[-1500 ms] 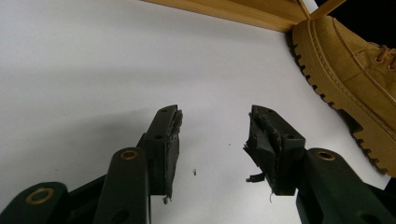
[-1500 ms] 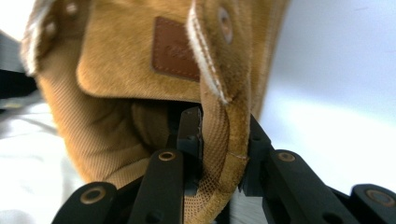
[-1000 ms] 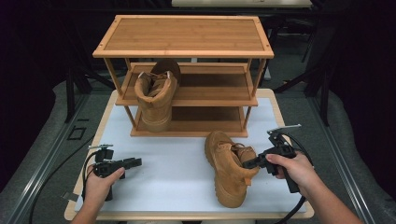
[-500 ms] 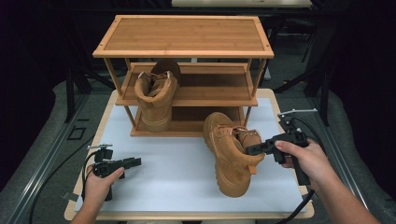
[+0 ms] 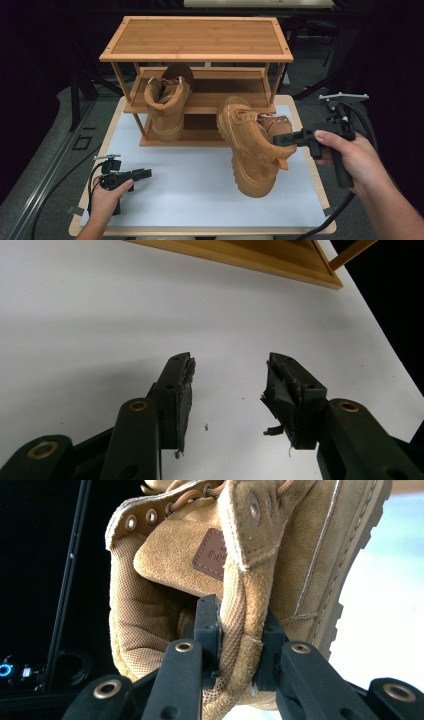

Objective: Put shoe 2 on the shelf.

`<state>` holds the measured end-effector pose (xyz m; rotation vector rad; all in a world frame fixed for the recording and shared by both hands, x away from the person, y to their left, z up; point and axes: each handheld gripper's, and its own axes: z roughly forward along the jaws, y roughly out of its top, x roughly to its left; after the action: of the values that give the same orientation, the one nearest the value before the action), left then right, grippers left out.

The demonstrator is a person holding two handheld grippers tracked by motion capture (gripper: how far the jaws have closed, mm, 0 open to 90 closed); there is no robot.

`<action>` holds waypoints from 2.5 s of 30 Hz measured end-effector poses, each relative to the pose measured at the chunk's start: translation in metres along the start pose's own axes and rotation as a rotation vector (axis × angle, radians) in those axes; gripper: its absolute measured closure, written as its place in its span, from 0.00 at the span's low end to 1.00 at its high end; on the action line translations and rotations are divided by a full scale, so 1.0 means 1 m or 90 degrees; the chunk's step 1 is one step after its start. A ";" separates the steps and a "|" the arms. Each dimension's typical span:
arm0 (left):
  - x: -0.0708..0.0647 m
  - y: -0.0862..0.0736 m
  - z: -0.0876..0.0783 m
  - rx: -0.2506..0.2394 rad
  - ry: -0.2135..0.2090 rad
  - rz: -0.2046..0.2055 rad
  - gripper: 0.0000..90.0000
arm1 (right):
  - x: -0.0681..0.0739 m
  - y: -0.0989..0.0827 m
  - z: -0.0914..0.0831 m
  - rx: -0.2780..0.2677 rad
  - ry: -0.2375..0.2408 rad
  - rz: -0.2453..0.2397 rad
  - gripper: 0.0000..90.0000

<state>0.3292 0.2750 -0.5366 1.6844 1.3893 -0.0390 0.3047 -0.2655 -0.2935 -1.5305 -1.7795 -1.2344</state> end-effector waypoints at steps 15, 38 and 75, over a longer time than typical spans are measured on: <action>0.005 0.000 0.000 0.001 0.001 -0.005 0.59 | -0.008 0.067 0.049 -0.086 -0.005 -0.021 0.86; 0.008 0.000 0.001 0.004 -0.001 -0.005 0.59 | -0.009 0.101 0.115 -0.170 -0.044 -0.051 0.80; -0.071 0.130 -0.054 -0.152 0.031 0.186 0.71 | -0.029 0.069 0.072 -0.294 -0.111 -0.221 0.69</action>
<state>0.3794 0.2637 -0.3872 1.6760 1.1213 0.3225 0.3914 -0.2213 -0.3298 -1.6559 -2.0330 -1.8335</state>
